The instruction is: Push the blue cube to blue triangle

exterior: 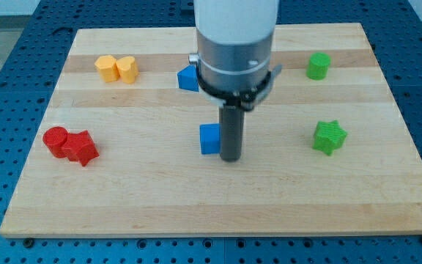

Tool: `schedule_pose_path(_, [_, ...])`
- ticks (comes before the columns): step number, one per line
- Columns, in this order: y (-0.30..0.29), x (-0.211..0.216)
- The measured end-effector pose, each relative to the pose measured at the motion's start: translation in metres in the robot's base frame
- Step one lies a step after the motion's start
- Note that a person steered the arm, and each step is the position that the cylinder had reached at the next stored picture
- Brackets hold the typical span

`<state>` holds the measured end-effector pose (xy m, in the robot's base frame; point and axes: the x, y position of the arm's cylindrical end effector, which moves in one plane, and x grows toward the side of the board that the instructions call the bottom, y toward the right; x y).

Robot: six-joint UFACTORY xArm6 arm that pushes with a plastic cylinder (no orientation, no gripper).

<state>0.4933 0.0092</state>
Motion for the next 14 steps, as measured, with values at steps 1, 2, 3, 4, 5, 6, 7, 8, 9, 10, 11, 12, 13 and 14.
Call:
schedule_pose_path(1, [-0.007, -0.053])
schedule_pose_path(2, [-0.014, -0.066])
schedule_pose_path(3, [0.001, -0.035])
schedule_pose_path(4, [0.01, -0.01])
schedule_pose_path(5, [-0.022, -0.001])
schedule_pose_path(6, [-0.031, -0.035])
schedule_pose_path(7, [-0.031, -0.072])
schedule_pose_path(8, [-0.032, -0.092])
schedule_pose_path(9, [-0.023, -0.06])
schedule_pose_path(10, [-0.013, -0.025])
schedule_pose_path(11, [-0.061, -0.028])
schedule_pose_path(12, [-0.094, -0.056])
schedule_pose_path(13, [-0.094, -0.094])
schedule_pose_path(14, [-0.094, -0.118])
